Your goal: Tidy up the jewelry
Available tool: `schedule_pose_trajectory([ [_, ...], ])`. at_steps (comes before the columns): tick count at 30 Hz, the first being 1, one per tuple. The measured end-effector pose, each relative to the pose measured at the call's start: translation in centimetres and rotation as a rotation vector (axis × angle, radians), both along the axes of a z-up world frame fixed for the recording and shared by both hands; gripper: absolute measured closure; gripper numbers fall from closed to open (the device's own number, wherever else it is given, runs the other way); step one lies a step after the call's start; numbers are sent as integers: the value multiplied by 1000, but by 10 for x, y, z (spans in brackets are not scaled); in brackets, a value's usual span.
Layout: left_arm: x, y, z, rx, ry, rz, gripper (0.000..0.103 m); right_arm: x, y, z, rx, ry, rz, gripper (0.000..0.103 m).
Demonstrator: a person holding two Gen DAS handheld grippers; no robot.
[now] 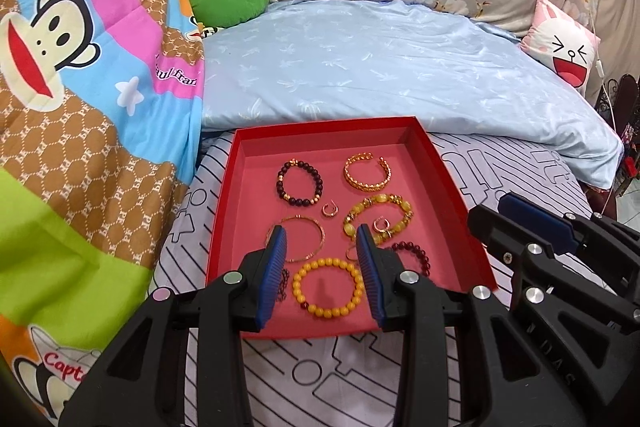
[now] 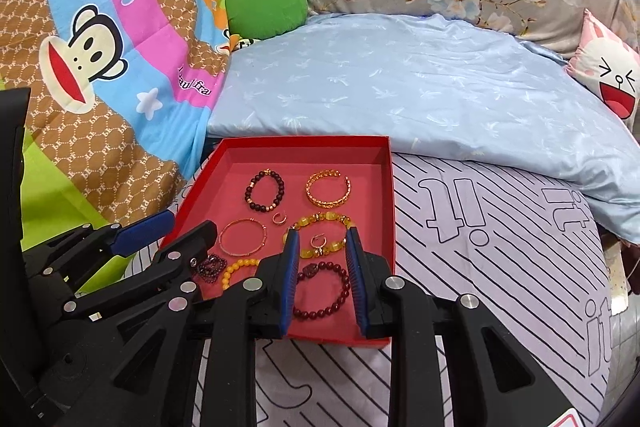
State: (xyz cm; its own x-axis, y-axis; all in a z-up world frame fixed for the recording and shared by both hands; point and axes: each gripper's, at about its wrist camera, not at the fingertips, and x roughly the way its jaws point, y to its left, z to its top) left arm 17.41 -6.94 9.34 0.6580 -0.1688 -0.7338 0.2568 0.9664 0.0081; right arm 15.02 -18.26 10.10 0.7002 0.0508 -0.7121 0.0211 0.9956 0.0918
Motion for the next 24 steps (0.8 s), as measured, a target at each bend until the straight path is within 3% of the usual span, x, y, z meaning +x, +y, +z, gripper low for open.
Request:
schedule_pose_trajectory([
  [11,-34,4,-1,10,-2,-4,62,-38,6,-3,-13,2,-13,78],
  [24,-63,16,-18,21,22,27,47,-71,3,-20,-32,21,-47,62],
])
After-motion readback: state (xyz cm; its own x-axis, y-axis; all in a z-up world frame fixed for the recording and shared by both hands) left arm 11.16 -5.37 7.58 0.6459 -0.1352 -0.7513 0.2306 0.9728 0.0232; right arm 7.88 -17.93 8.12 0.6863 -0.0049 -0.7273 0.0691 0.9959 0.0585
